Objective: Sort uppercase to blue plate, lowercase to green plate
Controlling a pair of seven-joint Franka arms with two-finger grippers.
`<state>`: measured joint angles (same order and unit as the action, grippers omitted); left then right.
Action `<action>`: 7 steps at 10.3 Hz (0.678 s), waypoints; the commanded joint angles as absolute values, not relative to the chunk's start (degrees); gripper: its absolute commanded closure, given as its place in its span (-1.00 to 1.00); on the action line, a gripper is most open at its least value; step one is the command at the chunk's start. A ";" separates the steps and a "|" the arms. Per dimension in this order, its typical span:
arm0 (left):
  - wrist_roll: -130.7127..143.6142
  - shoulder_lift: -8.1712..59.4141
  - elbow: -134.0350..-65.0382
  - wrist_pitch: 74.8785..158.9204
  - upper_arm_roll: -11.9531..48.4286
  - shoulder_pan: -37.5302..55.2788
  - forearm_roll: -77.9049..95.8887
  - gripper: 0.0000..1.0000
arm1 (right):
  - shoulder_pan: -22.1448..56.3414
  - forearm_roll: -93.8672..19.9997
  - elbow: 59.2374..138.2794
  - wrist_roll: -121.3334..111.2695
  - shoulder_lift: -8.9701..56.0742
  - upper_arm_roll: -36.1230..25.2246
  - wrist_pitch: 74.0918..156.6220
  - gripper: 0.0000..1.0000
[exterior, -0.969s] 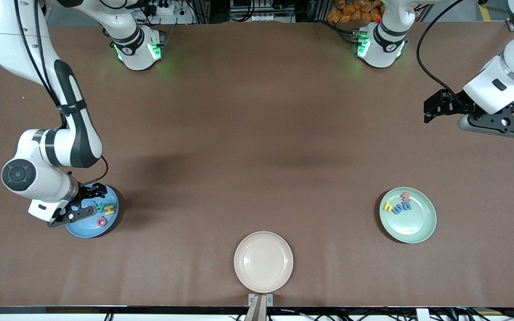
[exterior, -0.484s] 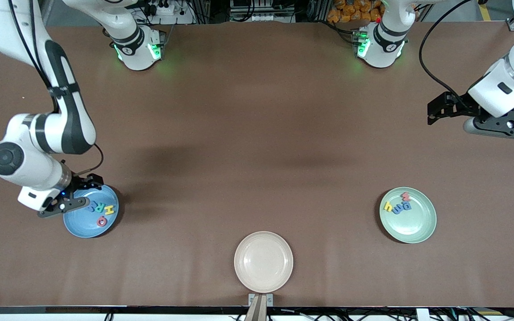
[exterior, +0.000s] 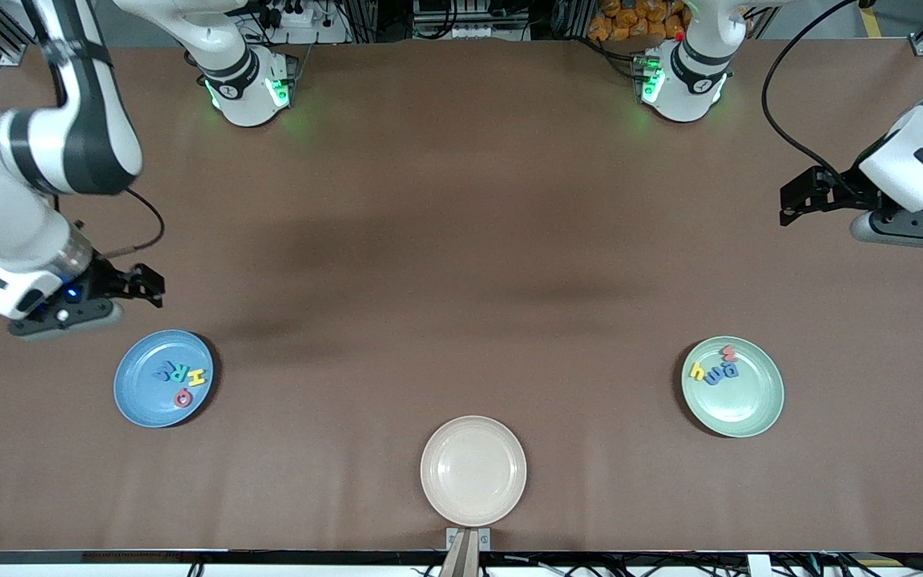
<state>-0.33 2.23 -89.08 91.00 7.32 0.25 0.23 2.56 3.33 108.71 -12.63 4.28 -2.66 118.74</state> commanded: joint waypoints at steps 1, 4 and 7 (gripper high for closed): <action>1.22 1.58 -88.59 90.17 7.38 -0.96 1.41 -1.00 | -0.34 0.45 102.36 -12.22 2.11 -1.41 110.44 -1.00; 2.72 0.62 -88.59 90.18 7.38 -0.97 1.32 -1.00 | -0.44 0.35 93.37 -10.91 0.79 -1.67 98.30 -1.00; 2.73 1.14 -86.33 90.18 7.29 -0.97 1.14 -1.00 | -0.35 -0.87 86.14 -7.74 0.88 -1.76 89.75 -1.00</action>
<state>2.29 1.28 -88.40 91.01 7.27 -0.62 0.23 0.67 0.79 88.90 -9.12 0.51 -2.51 92.39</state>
